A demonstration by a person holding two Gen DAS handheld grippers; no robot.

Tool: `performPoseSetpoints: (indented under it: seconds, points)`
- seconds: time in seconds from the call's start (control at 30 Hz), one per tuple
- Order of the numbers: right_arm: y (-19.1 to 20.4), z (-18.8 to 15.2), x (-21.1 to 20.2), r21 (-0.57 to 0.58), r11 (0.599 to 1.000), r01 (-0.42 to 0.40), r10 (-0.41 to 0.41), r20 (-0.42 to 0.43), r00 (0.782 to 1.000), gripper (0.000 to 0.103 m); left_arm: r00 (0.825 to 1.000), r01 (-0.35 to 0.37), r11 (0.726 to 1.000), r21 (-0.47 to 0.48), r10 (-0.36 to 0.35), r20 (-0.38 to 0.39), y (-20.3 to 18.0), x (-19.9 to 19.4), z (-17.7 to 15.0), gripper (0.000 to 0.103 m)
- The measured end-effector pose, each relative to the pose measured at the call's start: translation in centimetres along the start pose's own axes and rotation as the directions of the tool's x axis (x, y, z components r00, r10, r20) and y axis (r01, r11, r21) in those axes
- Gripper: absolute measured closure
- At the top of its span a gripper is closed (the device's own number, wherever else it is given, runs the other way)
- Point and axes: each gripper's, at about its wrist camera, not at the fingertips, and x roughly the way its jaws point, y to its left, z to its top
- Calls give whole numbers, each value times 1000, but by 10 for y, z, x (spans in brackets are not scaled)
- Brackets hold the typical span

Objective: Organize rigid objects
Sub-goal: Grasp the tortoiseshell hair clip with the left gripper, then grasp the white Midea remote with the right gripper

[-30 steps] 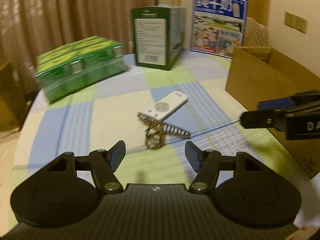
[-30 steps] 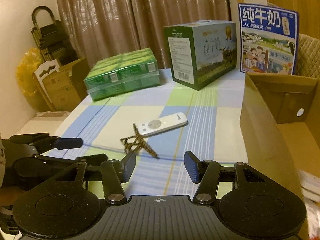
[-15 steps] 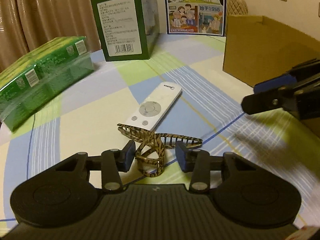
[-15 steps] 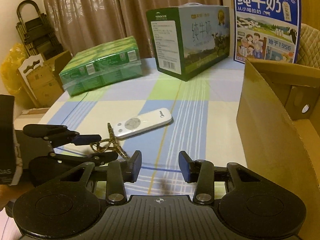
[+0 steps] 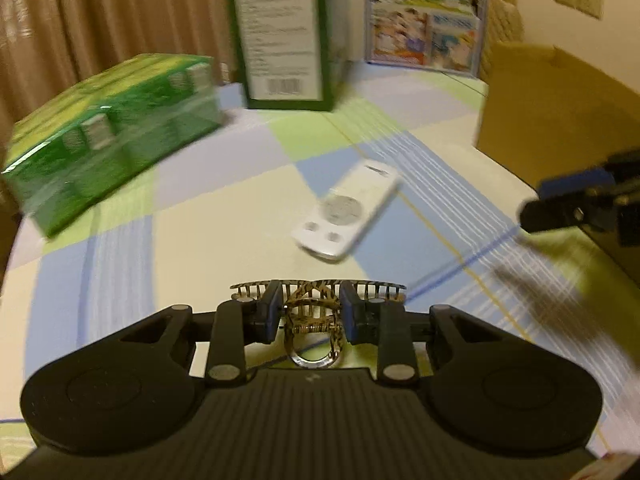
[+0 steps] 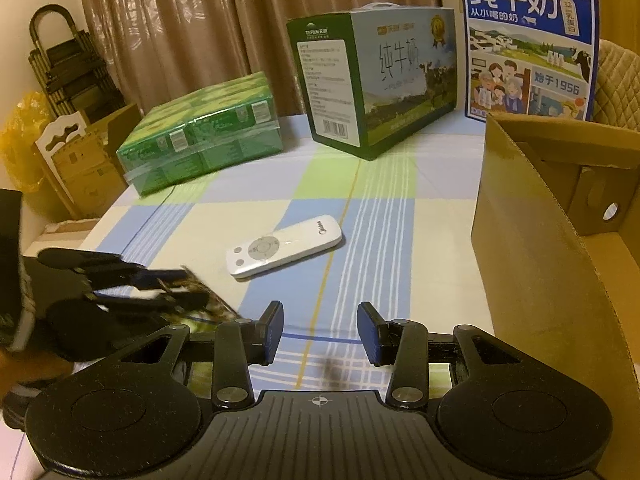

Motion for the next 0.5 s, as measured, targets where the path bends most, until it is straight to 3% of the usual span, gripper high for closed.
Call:
performPoseSetpoints:
  seconds: [0.17, 0.3, 0.5]
  points:
    - [2, 0, 2, 4, 1000, 4, -4, -3, 1000, 64, 997, -70, 992, -104, 73, 24, 29, -6, 4, 78]
    - [5, 0, 6, 2, 1000, -2, 2, -5, 1000, 64, 989, -133, 968, -212, 145, 40, 44, -2, 5, 78]
    - [10, 0, 16, -17, 1000, 9, -9, -10, 1000, 64, 971, -208, 951, -226, 229, 68, 44, 19, 7, 78]
